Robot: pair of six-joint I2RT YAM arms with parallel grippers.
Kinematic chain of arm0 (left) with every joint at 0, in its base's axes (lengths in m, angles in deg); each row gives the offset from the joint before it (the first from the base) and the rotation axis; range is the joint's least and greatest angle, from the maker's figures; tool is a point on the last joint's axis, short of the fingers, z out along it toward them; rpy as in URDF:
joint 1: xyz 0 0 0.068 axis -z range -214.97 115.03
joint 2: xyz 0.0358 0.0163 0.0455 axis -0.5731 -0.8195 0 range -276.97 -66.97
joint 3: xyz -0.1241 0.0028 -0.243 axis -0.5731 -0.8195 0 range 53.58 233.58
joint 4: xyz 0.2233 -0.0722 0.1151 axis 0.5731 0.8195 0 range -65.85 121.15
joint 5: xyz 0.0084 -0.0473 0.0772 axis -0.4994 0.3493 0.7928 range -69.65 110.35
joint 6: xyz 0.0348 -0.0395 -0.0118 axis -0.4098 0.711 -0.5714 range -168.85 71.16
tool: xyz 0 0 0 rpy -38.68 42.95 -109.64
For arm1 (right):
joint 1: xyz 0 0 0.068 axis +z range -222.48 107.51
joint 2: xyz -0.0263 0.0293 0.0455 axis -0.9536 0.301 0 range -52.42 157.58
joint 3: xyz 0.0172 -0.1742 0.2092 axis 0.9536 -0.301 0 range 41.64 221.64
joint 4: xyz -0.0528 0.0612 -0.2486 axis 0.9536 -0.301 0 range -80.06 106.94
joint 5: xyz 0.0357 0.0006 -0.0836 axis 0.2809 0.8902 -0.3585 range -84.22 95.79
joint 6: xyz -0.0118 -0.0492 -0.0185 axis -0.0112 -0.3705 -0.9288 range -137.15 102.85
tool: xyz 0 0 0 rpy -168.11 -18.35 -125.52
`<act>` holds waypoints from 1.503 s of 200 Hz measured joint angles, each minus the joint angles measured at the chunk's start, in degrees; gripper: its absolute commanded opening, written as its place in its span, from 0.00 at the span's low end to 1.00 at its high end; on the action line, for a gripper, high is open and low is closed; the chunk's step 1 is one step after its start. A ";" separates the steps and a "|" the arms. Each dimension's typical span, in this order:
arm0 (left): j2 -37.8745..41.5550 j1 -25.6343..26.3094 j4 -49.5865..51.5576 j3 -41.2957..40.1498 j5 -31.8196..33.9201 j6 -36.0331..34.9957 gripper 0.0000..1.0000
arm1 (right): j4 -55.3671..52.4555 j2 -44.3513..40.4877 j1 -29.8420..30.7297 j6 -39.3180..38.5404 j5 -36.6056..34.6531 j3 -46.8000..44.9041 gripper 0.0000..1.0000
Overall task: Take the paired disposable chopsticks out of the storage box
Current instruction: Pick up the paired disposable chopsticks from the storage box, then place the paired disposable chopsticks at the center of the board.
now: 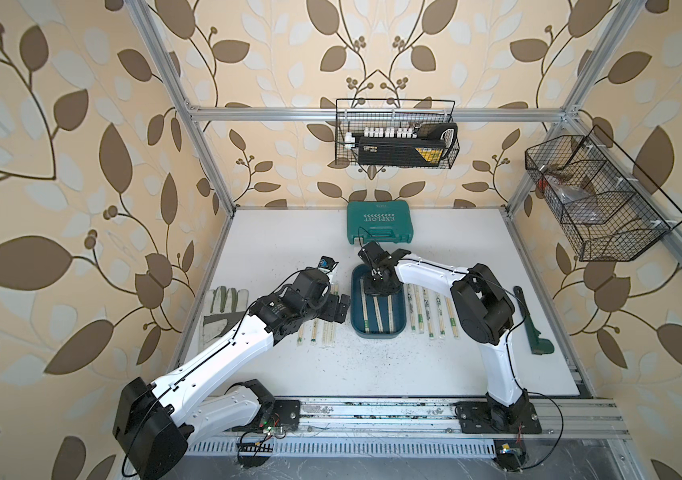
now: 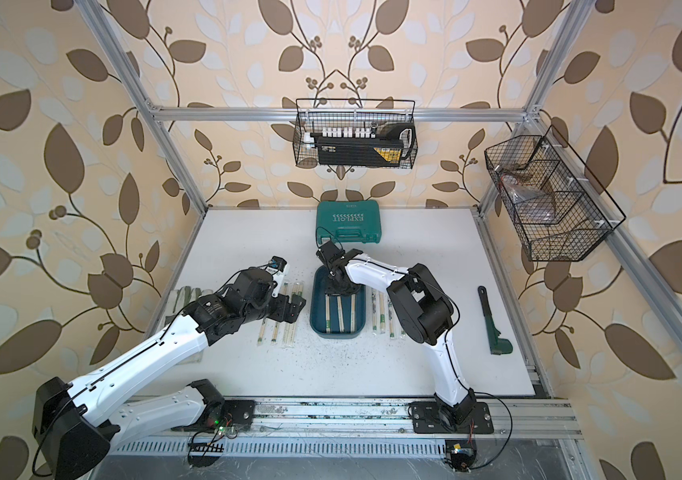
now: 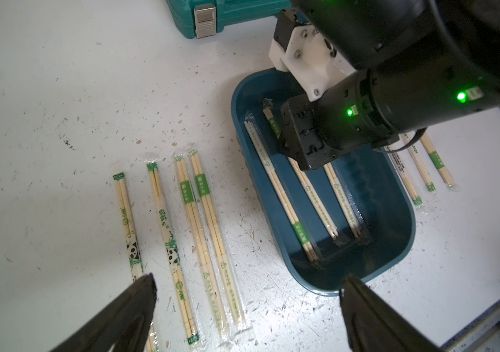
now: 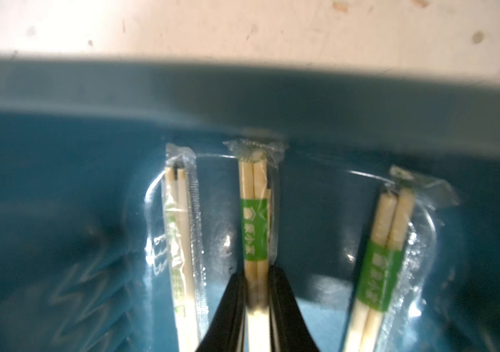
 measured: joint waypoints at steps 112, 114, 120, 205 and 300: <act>4.87 0.00 -5.44 -6.58 3.72 -0.33 0.99 | 0.26 -3.45 -0.07 -3.06 0.20 -2.78 0.00; 5.40 0.00 -5.73 -7.02 3.87 -0.37 0.99 | 0.24 -3.54 -0.07 -3.19 0.20 -2.82 0.00; 6.97 0.00 -6.56 -8.37 4.26 -0.48 0.99 | 0.11 -3.93 -0.11 -3.48 0.33 -2.93 0.00; 9.57 0.00 -11.28 -10.73 6.36 -2.93 0.99 | 0.55 -5.92 -2.34 -6.40 2.93 -3.89 0.00; 8.98 0.00 -15.17 -10.73 5.81 -3.96 0.99 | -0.35 -10.86 -2.45 -9.09 4.37 -3.89 0.00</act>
